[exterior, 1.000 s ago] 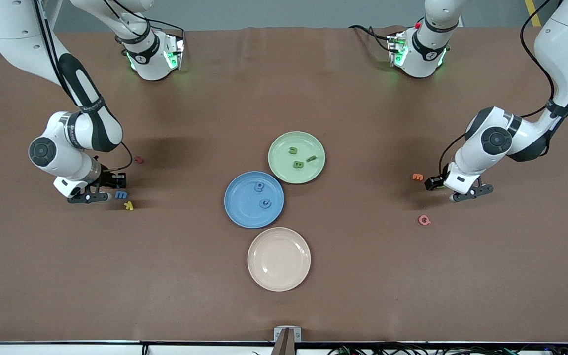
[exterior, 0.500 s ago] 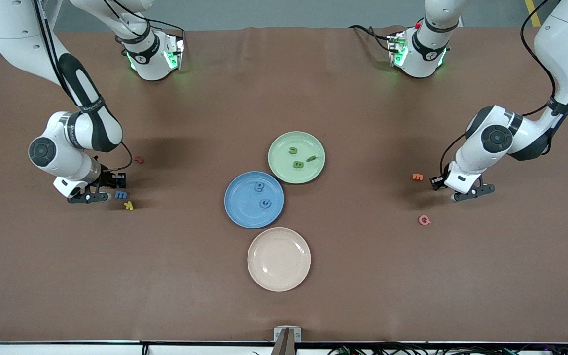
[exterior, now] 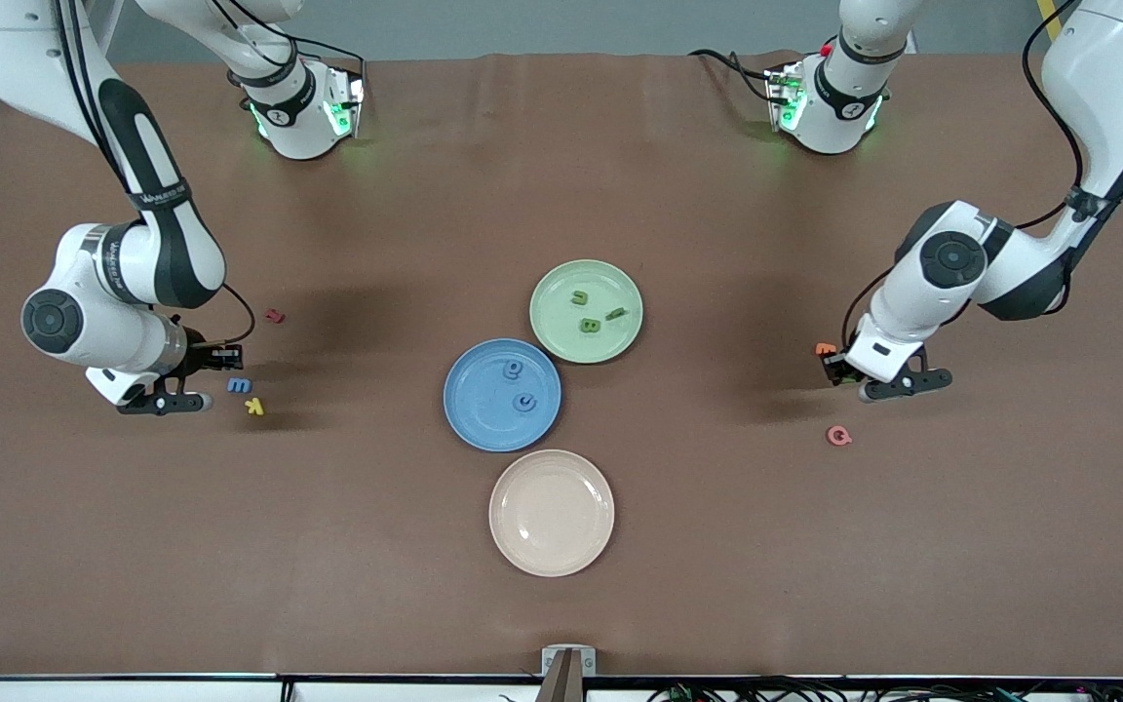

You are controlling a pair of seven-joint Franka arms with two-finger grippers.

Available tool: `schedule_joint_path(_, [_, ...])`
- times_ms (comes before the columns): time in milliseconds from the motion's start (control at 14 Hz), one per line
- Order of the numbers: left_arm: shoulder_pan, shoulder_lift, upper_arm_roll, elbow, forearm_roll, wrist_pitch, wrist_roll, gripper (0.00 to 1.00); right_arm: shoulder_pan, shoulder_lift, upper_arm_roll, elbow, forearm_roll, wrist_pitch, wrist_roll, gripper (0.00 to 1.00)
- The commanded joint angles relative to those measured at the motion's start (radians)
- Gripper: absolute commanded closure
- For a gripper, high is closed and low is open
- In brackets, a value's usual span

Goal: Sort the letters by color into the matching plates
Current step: 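Place the blue plus on the blue plate while the left gripper places green z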

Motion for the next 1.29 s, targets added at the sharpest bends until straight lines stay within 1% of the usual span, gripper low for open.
schedule_joint_path(0, [-0.024, -0.013, -0.111, 0.041, -0.051, -0.103, -0.072, 0.97, 0.108, 0.006, -0.001, 0.114, -0.005, -0.136, 0.199, 0.87])
schedule_joint_path(71, [-0.065, -0.001, -0.122, 0.053, -0.071, -0.105, -0.116, 0.97, 0.158, 0.011, -0.001, 0.144, -0.004, -0.153, 0.295, 0.87])
schedule_joint_path(143, [-0.131, 0.007, -0.122, 0.065, -0.08, -0.106, -0.177, 0.97, 0.216, 0.011, -0.001, 0.167, -0.004, -0.152, 0.398, 0.87])
schedule_joint_path(286, [-0.266, 0.042, -0.108, 0.101, -0.08, -0.106, -0.317, 0.96, 0.327, 0.061, 0.0, 0.225, 0.007, -0.143, 0.602, 0.87])
schedule_joint_path(429, [-0.389, 0.087, -0.078, 0.142, -0.08, -0.106, -0.45, 0.96, 0.419, 0.133, 0.0, 0.305, 0.044, -0.138, 0.747, 0.87])
schedule_joint_path(643, [-0.574, 0.136, 0.003, 0.188, -0.08, -0.099, -0.642, 0.96, 0.514, 0.272, 0.0, 0.453, 0.068, -0.129, 0.934, 0.87])
schedule_joint_path(714, [-0.61, 0.148, 0.011, 0.197, -0.08, -0.096, -0.691, 0.96, 0.539, 0.312, 0.0, 0.486, 0.09, -0.104, 0.971, 0.87])
schedule_joint_path(786, [-0.638, 0.16, 0.011, 0.201, -0.079, -0.093, -0.745, 0.96, 0.554, 0.334, 0.0, 0.494, 0.102, -0.071, 0.988, 0.87])
schedule_joint_path(929, [-0.673, 0.165, 0.011, 0.191, -0.076, -0.082, -0.819, 0.96, 0.565, 0.357, 0.0, 0.492, 0.14, 0.003, 0.99, 0.87])
schedule_joint_path(1071, [-0.71, 0.167, 0.013, 0.181, -0.076, -0.082, -0.865, 0.96, 0.588, 0.376, 0.0, 0.492, 0.174, 0.034, 0.996, 0.87])
schedule_joint_path(1214, [-0.727, 0.18, 0.013, 0.179, -0.074, -0.08, -0.896, 0.93, 0.59, 0.386, 0.0, 0.489, 0.176, 0.054, 1.011, 0.87])
